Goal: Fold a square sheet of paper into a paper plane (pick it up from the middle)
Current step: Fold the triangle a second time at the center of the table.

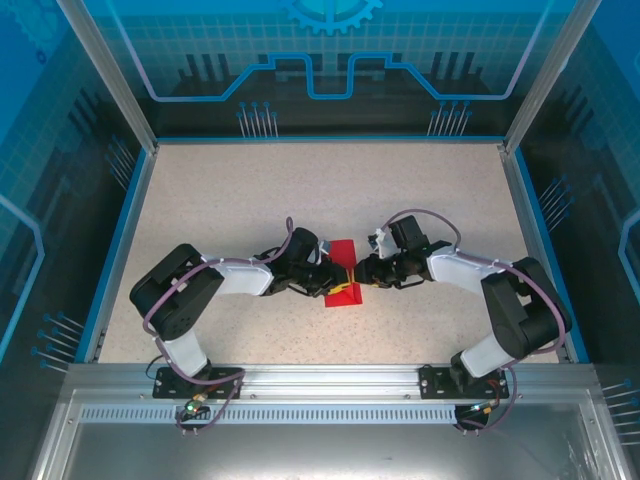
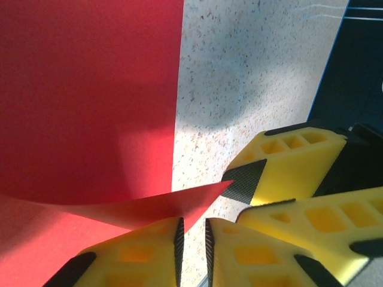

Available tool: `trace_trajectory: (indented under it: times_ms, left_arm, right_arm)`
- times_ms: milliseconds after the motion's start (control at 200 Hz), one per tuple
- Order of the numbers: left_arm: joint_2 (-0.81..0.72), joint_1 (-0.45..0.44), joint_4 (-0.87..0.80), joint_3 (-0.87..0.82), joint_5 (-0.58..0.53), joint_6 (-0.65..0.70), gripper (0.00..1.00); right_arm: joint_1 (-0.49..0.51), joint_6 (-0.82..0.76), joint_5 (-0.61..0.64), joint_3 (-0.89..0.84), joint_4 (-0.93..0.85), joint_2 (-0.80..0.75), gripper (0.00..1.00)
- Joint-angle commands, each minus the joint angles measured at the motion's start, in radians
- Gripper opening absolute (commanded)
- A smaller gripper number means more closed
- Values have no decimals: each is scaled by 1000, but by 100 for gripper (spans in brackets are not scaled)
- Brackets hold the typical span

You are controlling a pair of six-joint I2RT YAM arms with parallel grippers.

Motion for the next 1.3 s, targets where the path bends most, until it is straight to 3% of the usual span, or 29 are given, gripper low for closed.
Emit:
trace_trajectory:
  times_ms: [0,285,610,810,920,1295]
  left_arm:
    - [7,-5,-8,3,-18,22,14]
    - [15,-6,-11,4,-17,24,6]
    - [17,-6,-13,4,-16,24,4]
    - [18,-5,-19,13,-12,30,4]
    - [7,-5,-34,22,-14,43,4]
    - [24,-6,-81,97,-38,80,4]
  right_arm:
    - [-12,-19,-62,-2,37,24,33]
    - [-16,-27,-64,16,45,57,29]
    - [-29,-83,-100,64,15,114,24]
    - [-35,-103,-98,78,5,130,9]
    - [-36,-130,-65,94,-29,139,6]
    - [-46,-199,8,138,-88,202,6]
